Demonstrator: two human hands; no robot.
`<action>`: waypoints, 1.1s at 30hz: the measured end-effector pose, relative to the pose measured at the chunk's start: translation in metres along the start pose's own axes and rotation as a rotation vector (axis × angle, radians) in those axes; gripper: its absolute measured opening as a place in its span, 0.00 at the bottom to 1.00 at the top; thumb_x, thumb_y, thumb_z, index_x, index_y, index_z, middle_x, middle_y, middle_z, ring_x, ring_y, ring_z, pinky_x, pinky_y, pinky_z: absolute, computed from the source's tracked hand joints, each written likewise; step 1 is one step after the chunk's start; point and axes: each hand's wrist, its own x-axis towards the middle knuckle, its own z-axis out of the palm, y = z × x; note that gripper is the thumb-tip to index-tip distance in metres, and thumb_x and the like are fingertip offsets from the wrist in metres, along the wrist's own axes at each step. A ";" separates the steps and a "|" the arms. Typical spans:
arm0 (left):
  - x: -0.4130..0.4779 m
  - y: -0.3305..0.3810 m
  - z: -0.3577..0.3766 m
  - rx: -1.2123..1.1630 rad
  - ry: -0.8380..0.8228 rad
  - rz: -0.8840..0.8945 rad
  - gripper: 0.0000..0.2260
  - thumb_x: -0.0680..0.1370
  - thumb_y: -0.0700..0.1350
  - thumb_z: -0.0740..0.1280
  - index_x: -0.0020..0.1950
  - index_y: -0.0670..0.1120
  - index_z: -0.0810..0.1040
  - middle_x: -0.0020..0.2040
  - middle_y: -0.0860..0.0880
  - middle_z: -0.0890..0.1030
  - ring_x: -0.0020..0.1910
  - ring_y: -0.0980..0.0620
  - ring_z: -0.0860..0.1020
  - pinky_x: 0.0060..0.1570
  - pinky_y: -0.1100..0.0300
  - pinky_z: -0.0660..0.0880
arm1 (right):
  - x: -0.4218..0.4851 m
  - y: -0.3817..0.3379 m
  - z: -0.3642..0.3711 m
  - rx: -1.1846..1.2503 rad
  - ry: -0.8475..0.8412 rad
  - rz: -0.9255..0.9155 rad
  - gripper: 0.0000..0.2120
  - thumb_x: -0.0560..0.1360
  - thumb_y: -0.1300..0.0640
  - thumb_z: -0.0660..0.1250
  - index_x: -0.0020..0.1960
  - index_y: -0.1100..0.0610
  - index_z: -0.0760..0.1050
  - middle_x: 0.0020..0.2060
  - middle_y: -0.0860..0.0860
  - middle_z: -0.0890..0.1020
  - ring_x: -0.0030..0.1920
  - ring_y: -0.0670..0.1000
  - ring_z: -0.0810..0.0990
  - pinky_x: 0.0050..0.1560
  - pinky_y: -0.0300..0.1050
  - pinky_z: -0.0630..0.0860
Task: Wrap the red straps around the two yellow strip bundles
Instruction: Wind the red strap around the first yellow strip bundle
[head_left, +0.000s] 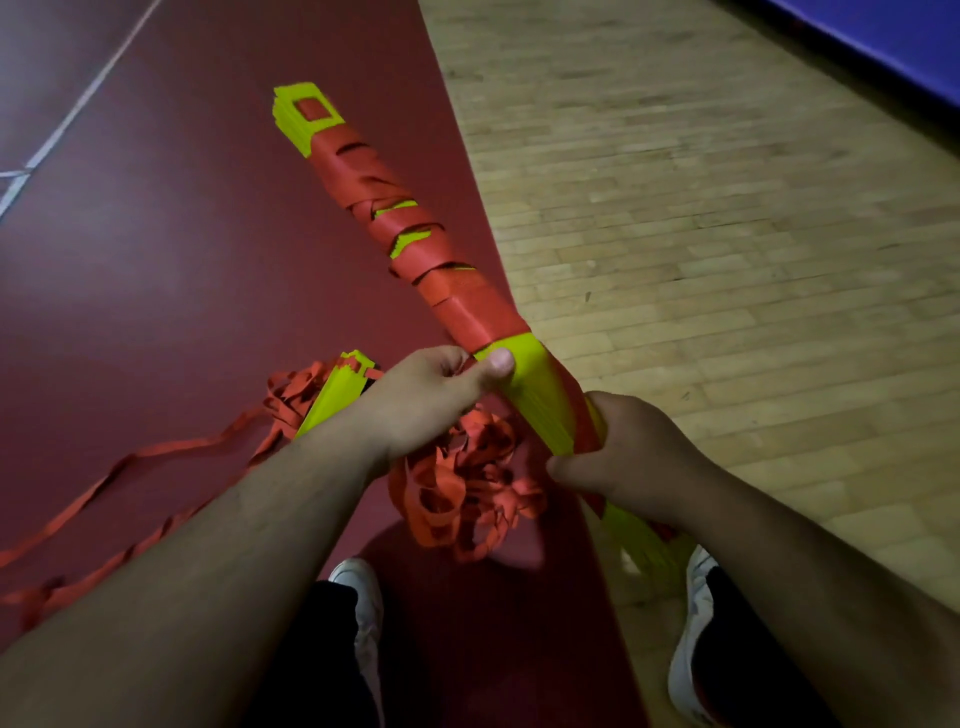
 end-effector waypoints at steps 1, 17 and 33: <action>-0.001 0.002 0.001 -0.012 -0.023 0.002 0.25 0.72 0.70 0.65 0.36 0.48 0.70 0.24 0.58 0.70 0.23 0.58 0.68 0.32 0.61 0.68 | 0.001 0.001 0.000 -0.067 0.058 0.017 0.11 0.66 0.52 0.78 0.40 0.46 0.75 0.30 0.41 0.82 0.33 0.38 0.80 0.30 0.31 0.70; 0.000 -0.001 0.029 -0.527 0.183 -0.380 0.20 0.75 0.63 0.68 0.37 0.47 0.76 0.29 0.49 0.71 0.21 0.53 0.68 0.26 0.64 0.65 | -0.011 -0.014 0.034 -0.670 0.286 -0.239 0.23 0.78 0.44 0.68 0.68 0.51 0.66 0.55 0.51 0.77 0.50 0.53 0.77 0.42 0.45 0.66; -0.005 0.007 0.014 -0.263 0.003 -0.015 0.19 0.76 0.62 0.63 0.38 0.47 0.77 0.28 0.48 0.76 0.24 0.55 0.72 0.24 0.66 0.68 | 0.005 0.002 -0.002 -0.014 -0.105 -0.025 0.14 0.67 0.54 0.79 0.43 0.45 0.74 0.34 0.46 0.80 0.31 0.37 0.77 0.30 0.32 0.70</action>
